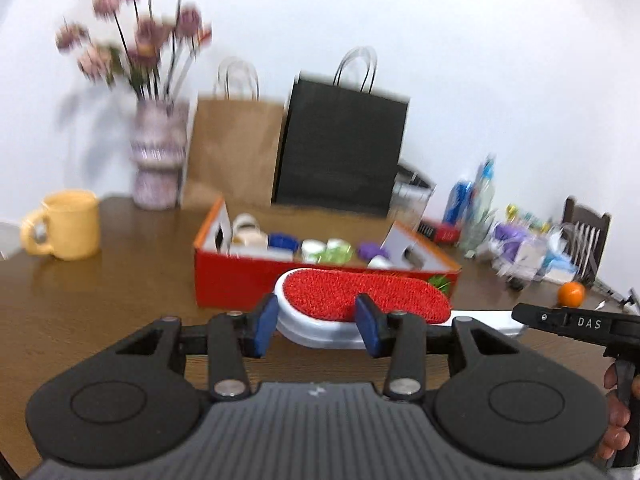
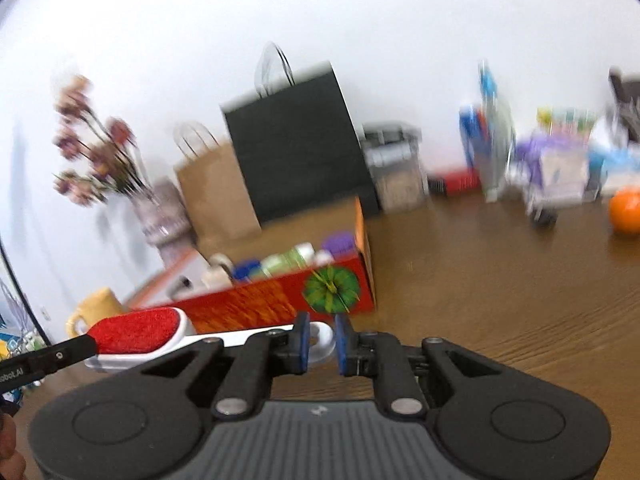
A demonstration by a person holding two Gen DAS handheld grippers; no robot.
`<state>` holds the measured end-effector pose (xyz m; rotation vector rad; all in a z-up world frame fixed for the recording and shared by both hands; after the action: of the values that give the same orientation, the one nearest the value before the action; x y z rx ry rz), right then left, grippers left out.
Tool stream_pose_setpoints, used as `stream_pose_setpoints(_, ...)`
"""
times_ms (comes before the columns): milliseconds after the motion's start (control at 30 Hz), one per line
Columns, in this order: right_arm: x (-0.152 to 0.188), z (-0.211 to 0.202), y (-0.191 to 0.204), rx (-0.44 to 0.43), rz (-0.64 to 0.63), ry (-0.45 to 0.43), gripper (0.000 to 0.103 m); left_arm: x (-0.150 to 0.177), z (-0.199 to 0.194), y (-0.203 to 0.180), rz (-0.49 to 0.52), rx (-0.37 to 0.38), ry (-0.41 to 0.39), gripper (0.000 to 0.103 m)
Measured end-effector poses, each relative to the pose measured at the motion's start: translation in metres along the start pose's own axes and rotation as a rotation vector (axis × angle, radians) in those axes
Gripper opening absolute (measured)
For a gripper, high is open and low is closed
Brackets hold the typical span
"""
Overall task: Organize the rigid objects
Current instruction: 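Lower the red lint brush into the box and open both tools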
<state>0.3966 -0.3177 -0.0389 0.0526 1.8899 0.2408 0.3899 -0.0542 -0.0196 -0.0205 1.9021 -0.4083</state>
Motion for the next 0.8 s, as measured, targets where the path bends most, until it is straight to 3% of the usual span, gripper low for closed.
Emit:
stream_pose_setpoints(133,0.006,-0.064,0.010,-0.020,0.052,-0.044,0.014,0.004,-0.063,-0.006,-0.077,0.012,-0.053,0.043)
stream_pose_setpoints(400,0.002,-0.132,0.025,-0.041,0.054,-0.115,0.014,-0.001,-0.123,-0.017,-0.071,-0.002,-0.113,0.043)
stream_pose_setpoints(600,-0.002,-0.149,0.028,-0.045,0.050,-0.138,0.014,-0.006,-0.138,-0.025,-0.066,0.011,-0.152,0.043)
stream_pose_setpoints(800,-0.007,-0.135,0.026,-0.027,0.049,-0.134,0.014,-0.017,-0.118,-0.030,-0.034,0.016,-0.172,0.043)
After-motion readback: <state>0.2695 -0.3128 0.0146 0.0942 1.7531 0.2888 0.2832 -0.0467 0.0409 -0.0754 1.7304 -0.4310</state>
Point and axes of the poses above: each gripper's, at about its wrist camera, not at the fingertips, and z roughly the way its jaws point, y to its left, x to its underside, the point moved 7 cm from there along z, roughly the way its jaws point, and after that the axes turned 8 degrees about -z, right-handed, at the moved point
